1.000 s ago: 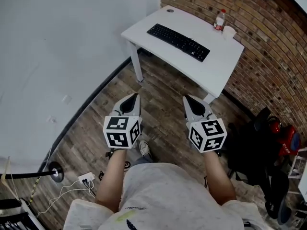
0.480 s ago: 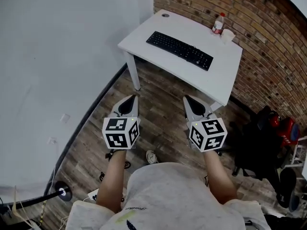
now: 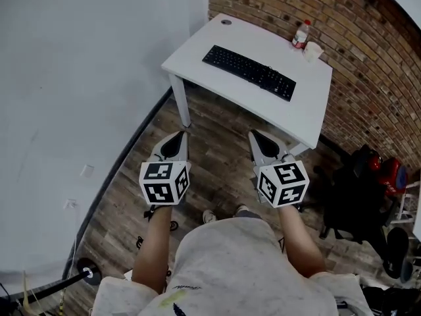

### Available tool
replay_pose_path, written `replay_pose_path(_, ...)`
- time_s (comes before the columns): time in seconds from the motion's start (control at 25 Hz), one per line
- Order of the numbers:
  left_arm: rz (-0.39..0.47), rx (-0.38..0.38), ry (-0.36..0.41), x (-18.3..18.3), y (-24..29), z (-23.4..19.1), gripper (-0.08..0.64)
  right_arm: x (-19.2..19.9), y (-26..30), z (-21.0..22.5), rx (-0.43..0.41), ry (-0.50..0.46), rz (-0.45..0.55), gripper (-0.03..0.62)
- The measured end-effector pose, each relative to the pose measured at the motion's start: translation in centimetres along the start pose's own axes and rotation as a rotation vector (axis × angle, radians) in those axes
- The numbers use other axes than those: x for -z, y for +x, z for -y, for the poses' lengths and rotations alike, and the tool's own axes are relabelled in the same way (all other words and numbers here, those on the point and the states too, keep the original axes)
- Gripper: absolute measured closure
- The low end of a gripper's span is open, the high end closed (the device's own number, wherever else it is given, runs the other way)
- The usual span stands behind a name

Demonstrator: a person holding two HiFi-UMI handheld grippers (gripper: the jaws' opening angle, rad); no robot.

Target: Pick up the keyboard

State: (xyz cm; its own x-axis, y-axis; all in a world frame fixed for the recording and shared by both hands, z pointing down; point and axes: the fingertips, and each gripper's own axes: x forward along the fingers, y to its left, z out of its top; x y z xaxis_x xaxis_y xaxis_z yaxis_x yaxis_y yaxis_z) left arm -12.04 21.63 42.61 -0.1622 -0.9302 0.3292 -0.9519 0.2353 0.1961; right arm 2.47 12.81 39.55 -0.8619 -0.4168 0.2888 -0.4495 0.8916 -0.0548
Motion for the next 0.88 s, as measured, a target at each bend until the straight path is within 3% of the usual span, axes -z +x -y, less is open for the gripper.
replay_pose_path(0.48,-0.003,0.015,0.044,-1.8,4.0,-2.9,0.568,-0.4,4.7,1.8,0.029,0.005,0.007,0.588)
replay_pose_path(0.88,-0.044,0.052,0.077,-4.3,13.2,-4.1,0.568,-1.7,10.5,8.3,0.07,0.038,0.009,0.588)
